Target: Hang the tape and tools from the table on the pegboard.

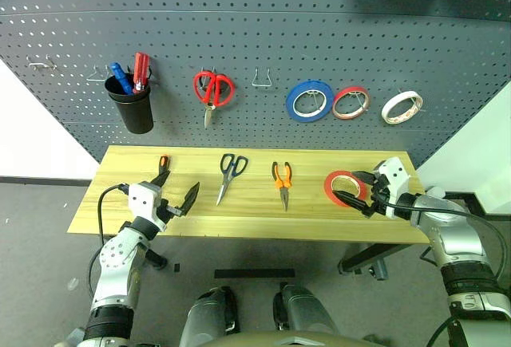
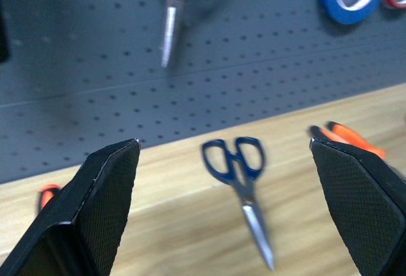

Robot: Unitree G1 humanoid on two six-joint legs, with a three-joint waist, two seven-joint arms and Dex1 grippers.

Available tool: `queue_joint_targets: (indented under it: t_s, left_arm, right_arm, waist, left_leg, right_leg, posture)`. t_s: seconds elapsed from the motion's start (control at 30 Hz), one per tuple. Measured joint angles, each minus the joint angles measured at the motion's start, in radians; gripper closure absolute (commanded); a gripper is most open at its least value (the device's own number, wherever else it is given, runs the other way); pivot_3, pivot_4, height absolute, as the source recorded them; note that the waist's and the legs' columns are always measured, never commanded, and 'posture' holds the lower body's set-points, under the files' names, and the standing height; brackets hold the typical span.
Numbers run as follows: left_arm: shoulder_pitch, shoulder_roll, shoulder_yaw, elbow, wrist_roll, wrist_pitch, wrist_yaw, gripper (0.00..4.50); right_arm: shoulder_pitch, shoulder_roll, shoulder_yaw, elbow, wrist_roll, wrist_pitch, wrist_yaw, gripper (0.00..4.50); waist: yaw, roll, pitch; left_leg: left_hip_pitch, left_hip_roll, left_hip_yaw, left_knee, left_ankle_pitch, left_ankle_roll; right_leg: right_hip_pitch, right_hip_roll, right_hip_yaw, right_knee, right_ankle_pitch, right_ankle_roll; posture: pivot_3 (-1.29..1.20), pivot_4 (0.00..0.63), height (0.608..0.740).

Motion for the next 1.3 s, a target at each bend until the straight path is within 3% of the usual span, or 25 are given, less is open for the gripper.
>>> queue_joint_targets:
  t_s: [0.5, 1.3]
  left_arm:
    - [0.042, -0.016, -0.047, -0.120, -0.008, 0.072, -0.019, 0.00]
    - [-0.061, -0.004, -0.049, 0.018, 0.063, 0.042, 0.013, 0.00]
  right_arm:
    - [-0.035, -0.002, 0.020, 0.051, -0.013, 0.012, 0.009, 0.03]
    - [-0.199, -0.017, 0.084, 0.229, -0.091, 0.053, 0.027, 0.03]
  waist:
    - [0.000, 0.000, -0.001]
    - [0.001, 0.000, -0.007]
  left_leg:
    - [0.000, 0.000, 0.000, 0.000, 0.000, 0.000]
    - [0.000, 0.000, 0.000, 0.001, 0.001, 0.001]
  right_leg:
    - [0.000, 0.000, 0.000, 0.000, 0.000, 0.000]
    - [0.001, 0.001, 0.000, 0.001, 0.000, 0.001]
  posture:
    - [-0.09, 0.078, 0.740]
    - [-0.06, 0.075, 0.740]
